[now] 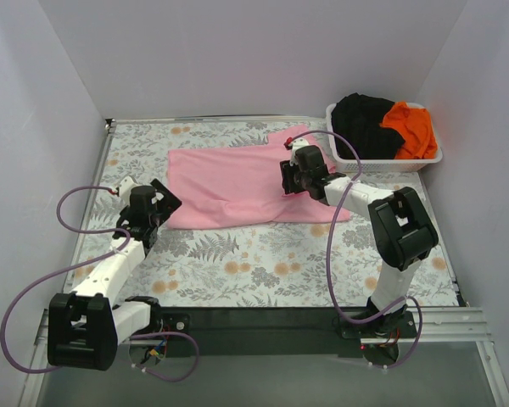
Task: Fold and stack the t-shirts
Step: Fold the tshirt
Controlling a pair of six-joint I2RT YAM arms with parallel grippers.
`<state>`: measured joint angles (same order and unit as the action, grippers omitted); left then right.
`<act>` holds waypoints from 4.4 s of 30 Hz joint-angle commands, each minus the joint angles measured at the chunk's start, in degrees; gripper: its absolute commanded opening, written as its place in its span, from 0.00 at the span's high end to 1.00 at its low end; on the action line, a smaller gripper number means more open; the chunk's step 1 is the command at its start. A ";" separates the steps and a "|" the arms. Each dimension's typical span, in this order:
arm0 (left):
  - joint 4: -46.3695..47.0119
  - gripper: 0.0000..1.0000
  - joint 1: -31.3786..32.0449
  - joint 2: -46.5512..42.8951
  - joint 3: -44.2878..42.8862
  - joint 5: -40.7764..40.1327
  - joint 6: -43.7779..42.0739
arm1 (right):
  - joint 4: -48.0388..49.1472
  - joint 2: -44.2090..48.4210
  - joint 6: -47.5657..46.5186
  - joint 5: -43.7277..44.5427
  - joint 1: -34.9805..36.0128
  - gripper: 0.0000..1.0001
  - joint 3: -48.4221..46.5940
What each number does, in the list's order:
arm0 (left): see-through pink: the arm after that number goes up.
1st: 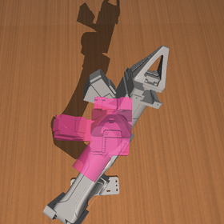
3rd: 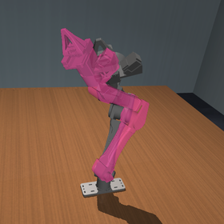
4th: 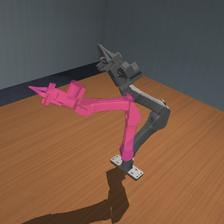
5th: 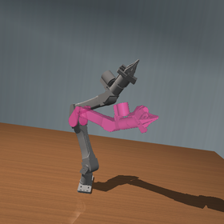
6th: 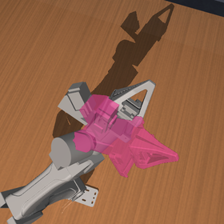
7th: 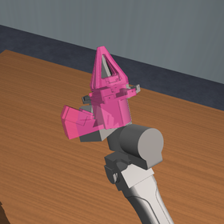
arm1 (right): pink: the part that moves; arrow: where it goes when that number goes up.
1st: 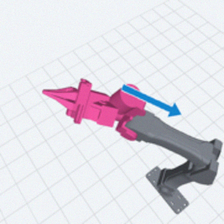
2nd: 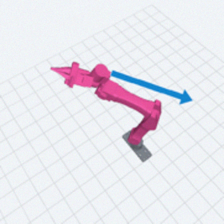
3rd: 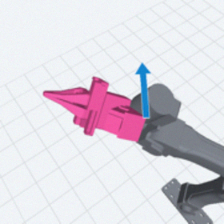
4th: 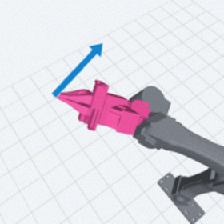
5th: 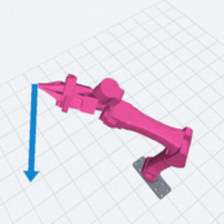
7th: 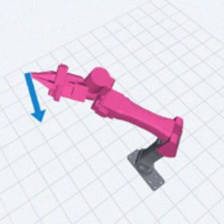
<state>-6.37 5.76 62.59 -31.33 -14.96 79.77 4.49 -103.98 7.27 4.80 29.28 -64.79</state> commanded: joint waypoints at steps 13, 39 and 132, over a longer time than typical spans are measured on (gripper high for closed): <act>-0.40 0.13 0.22 0.78 0.22 -0.77 -0.40 | -0.80 1.24 0.47 -0.14 0.08 0.61 1.08; -0.40 0.13 0.22 -0.01 0.48 -0.95 -0.58 | -2.56 -4.56 -0.50 -2.07 -0.10 0.99 -8.23; -5.76 1.00 3.65 14.67 -4.62 -7.45 -4.27 | -0.54 20.93 9.26 7.25 -17.06 0.38 27.62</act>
<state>-12.82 9.21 78.76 -36.14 -20.99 75.96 1.87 -82.72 17.30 13.04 12.64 -37.30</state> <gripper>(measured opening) 0.013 0.621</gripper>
